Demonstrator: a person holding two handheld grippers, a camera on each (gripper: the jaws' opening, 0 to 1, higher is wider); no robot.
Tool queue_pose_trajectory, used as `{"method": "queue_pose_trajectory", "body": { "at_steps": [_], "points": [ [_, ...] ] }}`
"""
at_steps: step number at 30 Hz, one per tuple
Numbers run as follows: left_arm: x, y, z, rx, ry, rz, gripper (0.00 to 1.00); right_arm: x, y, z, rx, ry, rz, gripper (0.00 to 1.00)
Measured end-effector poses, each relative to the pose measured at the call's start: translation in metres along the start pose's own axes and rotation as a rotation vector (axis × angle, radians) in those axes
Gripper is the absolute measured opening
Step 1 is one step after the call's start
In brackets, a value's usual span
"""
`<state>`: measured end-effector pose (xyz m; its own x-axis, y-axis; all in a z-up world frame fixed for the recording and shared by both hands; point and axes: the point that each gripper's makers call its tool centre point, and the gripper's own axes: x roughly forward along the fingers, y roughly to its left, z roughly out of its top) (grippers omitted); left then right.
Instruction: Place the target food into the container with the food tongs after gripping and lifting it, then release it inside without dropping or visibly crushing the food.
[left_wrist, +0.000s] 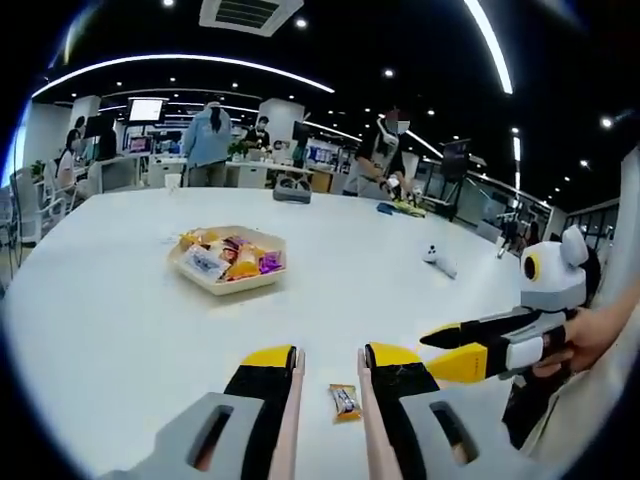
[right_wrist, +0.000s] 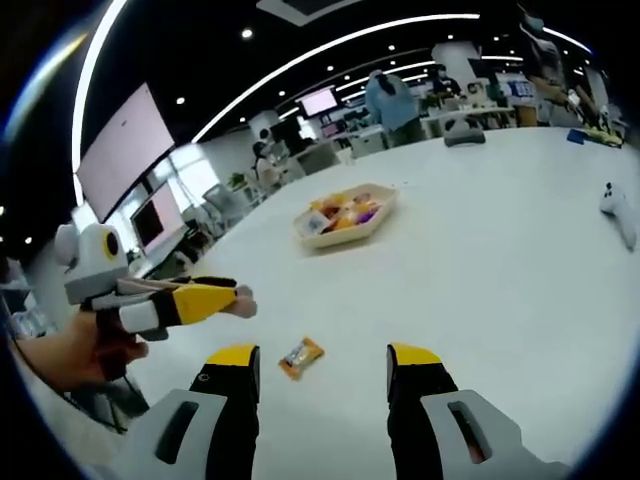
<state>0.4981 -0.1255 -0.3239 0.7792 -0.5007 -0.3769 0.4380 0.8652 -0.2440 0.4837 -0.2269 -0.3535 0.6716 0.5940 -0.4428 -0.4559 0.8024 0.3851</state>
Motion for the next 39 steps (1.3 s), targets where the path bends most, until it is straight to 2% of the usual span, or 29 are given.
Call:
{"method": "queue_pose_trajectory", "body": {
  "at_steps": [6, 15, 21, 24, 26, 32, 39],
  "points": [
    [0.005, -0.008, -0.013, -0.043, 0.032, 0.006, 0.26, -0.005, -0.006, -0.004, 0.001, 0.003, -0.013, 0.51],
    [0.011, -0.012, -0.017, -0.063, 0.070, 0.025, 0.27, -0.009, -0.011, -0.003, 0.006, -0.006, -0.030, 0.51],
    [0.013, -0.011, -0.028, -0.086, 0.098, 0.051, 0.27, -0.011, -0.015, -0.003, 0.013, -0.004, -0.038, 0.51],
    [0.013, -0.009, -0.029, -0.063, 0.096, 0.068, 0.26, -0.012, -0.014, -0.005, 0.005, 0.003, -0.037, 0.50],
    [0.014, -0.010, -0.030, -0.091, 0.092, 0.062, 0.26, -0.012, -0.013, -0.006, 0.004, 0.008, -0.034, 0.50],
    [0.022, -0.015, -0.039, -0.073, 0.129, 0.056, 0.26, -0.012, -0.015, -0.005, 0.000, 0.007, -0.037, 0.50],
    [0.025, -0.016, -0.043, -0.071, 0.146, 0.051, 0.26, -0.015, -0.019, -0.007, 0.002, 0.011, -0.049, 0.50]
  ]
}}
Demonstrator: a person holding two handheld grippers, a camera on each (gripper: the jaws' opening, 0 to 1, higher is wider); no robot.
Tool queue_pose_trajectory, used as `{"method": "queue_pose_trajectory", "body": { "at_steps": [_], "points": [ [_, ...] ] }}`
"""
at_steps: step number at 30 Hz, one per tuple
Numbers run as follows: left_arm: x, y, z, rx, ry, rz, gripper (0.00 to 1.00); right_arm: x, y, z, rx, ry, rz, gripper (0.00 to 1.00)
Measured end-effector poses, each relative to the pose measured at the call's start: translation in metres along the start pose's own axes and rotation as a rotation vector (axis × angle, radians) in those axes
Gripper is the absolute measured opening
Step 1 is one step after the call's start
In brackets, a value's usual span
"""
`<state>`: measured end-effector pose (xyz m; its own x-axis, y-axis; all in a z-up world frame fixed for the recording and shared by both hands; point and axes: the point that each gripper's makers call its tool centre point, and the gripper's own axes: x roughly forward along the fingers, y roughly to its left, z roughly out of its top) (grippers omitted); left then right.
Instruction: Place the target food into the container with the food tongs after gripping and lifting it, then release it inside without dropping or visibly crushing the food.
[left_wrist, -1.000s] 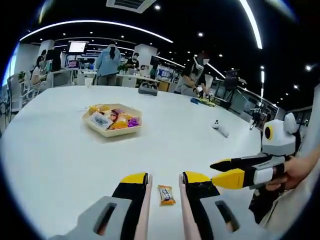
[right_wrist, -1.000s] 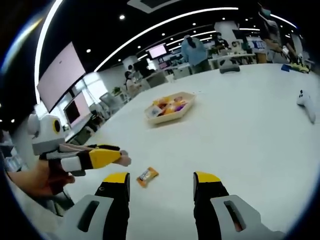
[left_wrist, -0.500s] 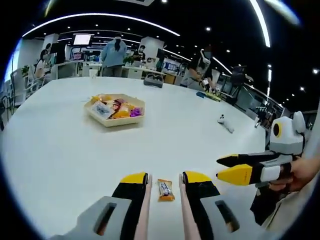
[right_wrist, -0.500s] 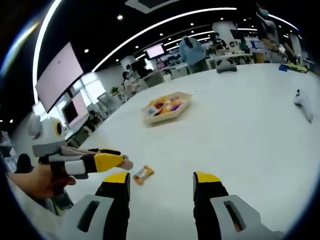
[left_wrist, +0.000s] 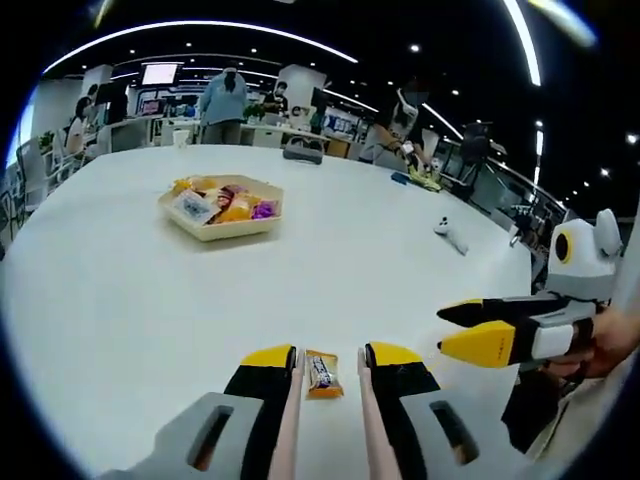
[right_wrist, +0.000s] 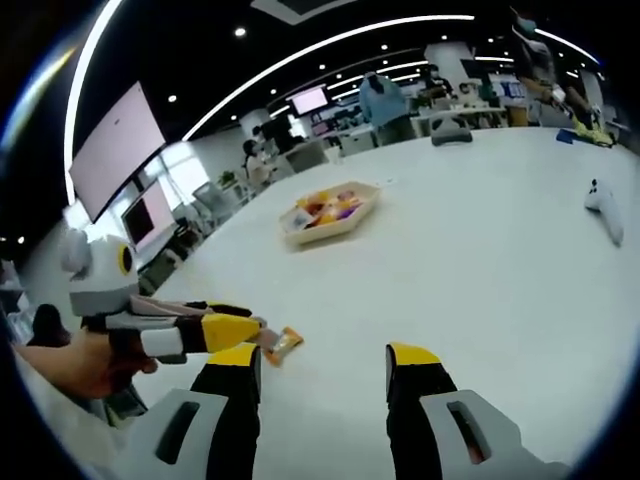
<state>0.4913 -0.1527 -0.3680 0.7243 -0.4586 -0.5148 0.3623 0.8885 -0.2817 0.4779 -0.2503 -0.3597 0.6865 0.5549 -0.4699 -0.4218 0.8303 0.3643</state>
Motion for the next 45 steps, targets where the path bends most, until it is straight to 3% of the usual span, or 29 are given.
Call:
{"method": "queue_pose_trajectory", "body": {
  "at_steps": [18, 25, 29, 33, 36, 43, 45],
  "points": [
    [0.014, 0.002, -0.015, 0.032, 0.058, 0.002, 0.25, 0.004, 0.000, 0.000, -0.022, 0.014, 0.003, 0.50],
    [0.013, 0.004, -0.014, 0.066, 0.041, -0.001, 0.24, 0.006, 0.002, 0.001, -0.005, 0.012, 0.009, 0.50],
    [0.013, 0.002, -0.015, 0.169, 0.032, 0.002, 0.23, 0.010, 0.003, 0.000, -0.005, 0.014, 0.014, 0.49],
    [0.013, -0.001, -0.017, 0.322, 0.027, -0.001, 0.21, 0.011, 0.006, -0.001, -0.007, 0.019, 0.021, 0.49],
    [0.013, 0.001, -0.017, 0.277, 0.025, -0.003, 0.20, 0.011, 0.007, -0.003, -0.013, 0.024, 0.021, 0.48],
    [0.013, 0.003, -0.016, 0.280, 0.026, -0.010, 0.17, 0.009, 0.006, -0.002, -0.012, 0.020, 0.015, 0.47],
    [0.012, 0.004, -0.015, 0.239, 0.042, -0.012, 0.17, 0.008, 0.004, -0.002, -0.010, 0.017, 0.011, 0.47]
  ]
}}
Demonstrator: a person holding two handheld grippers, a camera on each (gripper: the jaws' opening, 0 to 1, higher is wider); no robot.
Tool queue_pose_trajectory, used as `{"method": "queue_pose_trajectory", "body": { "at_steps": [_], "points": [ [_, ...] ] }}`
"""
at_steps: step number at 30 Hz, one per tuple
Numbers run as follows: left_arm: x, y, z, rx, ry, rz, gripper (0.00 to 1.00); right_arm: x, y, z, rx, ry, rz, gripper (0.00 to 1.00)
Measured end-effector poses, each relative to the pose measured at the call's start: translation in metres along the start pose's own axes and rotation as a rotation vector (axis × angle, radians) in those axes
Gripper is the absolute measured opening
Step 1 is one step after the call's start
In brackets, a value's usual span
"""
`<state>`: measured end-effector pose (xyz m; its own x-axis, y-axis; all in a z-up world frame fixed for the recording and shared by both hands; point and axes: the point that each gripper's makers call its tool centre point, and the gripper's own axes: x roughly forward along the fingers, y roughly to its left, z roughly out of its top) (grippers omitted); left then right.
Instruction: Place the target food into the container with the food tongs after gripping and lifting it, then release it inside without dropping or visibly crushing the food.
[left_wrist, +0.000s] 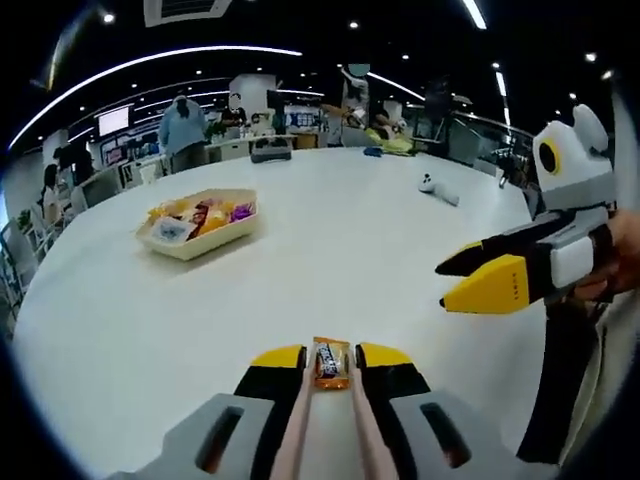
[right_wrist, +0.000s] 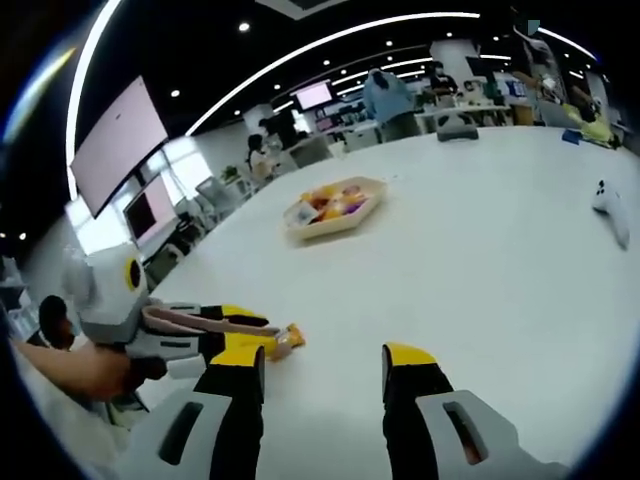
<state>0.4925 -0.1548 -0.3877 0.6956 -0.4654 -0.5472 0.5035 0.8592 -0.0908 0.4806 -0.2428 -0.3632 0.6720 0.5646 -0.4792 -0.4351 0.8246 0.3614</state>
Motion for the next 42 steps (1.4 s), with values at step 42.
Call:
{"method": "queue_pose_trajectory", "body": {
  "at_steps": [42],
  "points": [
    [-0.037, 0.049, 0.054, -0.151, -0.097, 0.020, 0.16, 0.007, 0.014, 0.005, -0.023, -0.017, 0.032, 0.46]
  ]
}}
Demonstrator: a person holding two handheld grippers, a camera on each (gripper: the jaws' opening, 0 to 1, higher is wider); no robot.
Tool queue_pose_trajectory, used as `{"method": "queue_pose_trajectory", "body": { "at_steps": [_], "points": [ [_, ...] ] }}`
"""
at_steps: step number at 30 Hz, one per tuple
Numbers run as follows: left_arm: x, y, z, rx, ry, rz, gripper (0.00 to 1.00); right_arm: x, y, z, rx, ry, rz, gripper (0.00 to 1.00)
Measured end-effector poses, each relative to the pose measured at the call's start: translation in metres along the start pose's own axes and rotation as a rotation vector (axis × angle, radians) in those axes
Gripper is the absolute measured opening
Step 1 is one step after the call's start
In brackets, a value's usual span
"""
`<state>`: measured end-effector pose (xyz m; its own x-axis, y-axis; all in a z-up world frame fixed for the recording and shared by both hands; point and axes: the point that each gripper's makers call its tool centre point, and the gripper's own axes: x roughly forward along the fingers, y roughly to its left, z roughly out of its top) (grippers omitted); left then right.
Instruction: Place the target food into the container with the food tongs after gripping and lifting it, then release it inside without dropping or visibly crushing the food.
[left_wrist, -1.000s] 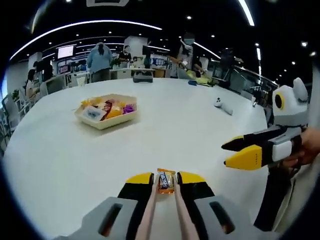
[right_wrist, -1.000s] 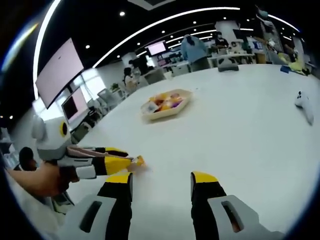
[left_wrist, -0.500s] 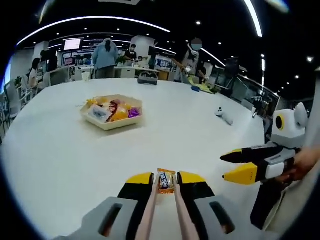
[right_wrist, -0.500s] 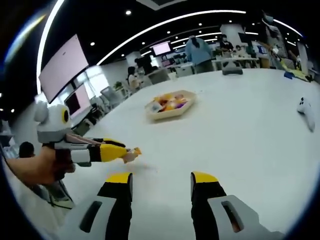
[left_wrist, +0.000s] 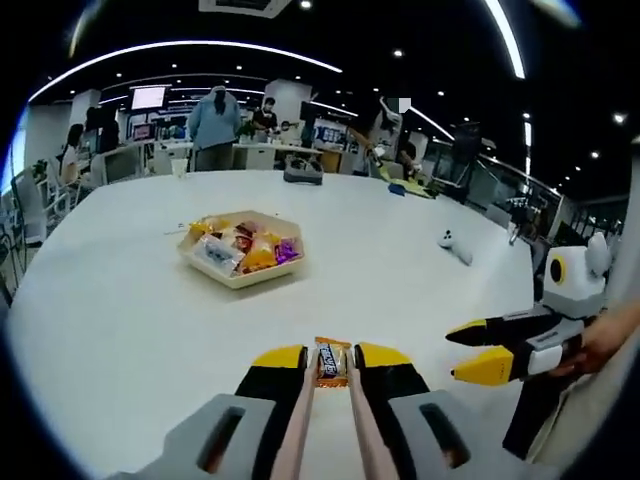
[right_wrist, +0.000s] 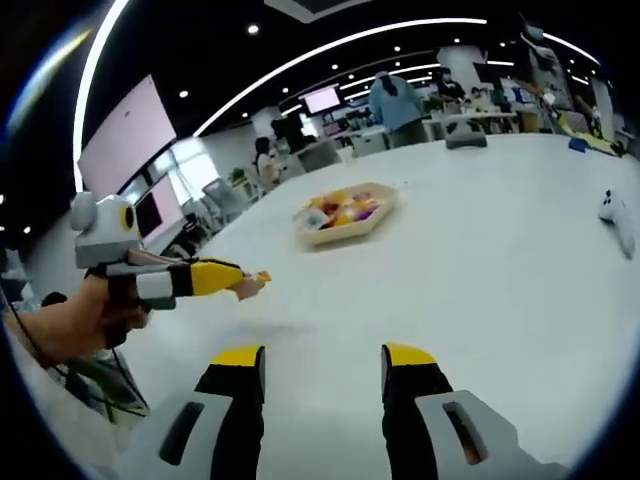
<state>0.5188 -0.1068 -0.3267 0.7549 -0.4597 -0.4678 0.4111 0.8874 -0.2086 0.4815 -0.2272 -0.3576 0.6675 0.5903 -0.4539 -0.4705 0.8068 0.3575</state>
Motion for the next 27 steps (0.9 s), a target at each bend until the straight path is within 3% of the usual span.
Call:
{"method": "queue_pose_trajectory", "body": {
  "at_steps": [7, 11, 27],
  "points": [
    [-0.009, 0.023, 0.014, -0.039, -0.052, 0.037, 0.16, 0.003, 0.006, 0.000, -0.018, 0.007, 0.013, 0.46],
    [-0.015, 0.031, 0.022, -0.001, -0.051, 0.057, 0.16, 0.002, 0.002, 0.005, -0.008, -0.012, 0.004, 0.46],
    [-0.021, 0.043, 0.067, -0.033, -0.124, 0.069, 0.16, 0.001, -0.005, 0.005, 0.018, -0.023, -0.015, 0.46]
  ]
}}
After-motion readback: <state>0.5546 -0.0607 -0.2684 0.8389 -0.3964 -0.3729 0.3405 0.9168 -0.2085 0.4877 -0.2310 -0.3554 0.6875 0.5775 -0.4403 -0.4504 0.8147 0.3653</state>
